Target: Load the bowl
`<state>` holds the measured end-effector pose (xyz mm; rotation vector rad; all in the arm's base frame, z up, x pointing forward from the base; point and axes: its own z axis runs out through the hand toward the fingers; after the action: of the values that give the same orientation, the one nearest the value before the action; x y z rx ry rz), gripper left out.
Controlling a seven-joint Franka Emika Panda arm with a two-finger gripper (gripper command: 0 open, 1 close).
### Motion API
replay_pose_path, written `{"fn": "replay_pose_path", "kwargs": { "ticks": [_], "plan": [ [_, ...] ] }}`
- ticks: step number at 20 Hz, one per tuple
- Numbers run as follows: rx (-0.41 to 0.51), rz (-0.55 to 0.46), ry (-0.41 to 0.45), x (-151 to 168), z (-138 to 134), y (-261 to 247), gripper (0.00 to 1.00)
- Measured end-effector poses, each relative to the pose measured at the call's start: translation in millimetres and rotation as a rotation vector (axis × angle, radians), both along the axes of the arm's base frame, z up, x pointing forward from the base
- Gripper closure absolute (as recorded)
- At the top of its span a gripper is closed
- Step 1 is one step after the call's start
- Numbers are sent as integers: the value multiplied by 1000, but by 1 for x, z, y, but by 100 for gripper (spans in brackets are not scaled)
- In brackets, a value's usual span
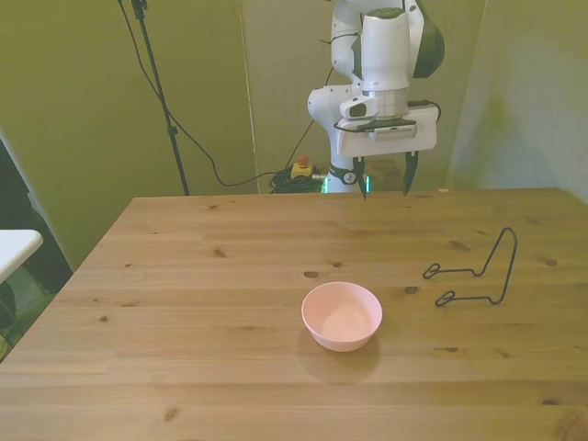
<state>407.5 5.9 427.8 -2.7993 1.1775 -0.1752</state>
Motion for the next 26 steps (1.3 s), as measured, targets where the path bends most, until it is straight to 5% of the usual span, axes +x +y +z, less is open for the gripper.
{"fn": "replay_pose_path", "kwargs": {
  "ticks": [5, 11, 17, 26],
  "plan": [
    [-71, -28, -36, 15, 21, -8, 0],
    [-138, -58, -104, 85, 52, -30, 0],
    [-158, -108, -136, 159, 33, -54, 0],
    [-150, -188, -169, 223, -8, -59, 0]
  ]
}}
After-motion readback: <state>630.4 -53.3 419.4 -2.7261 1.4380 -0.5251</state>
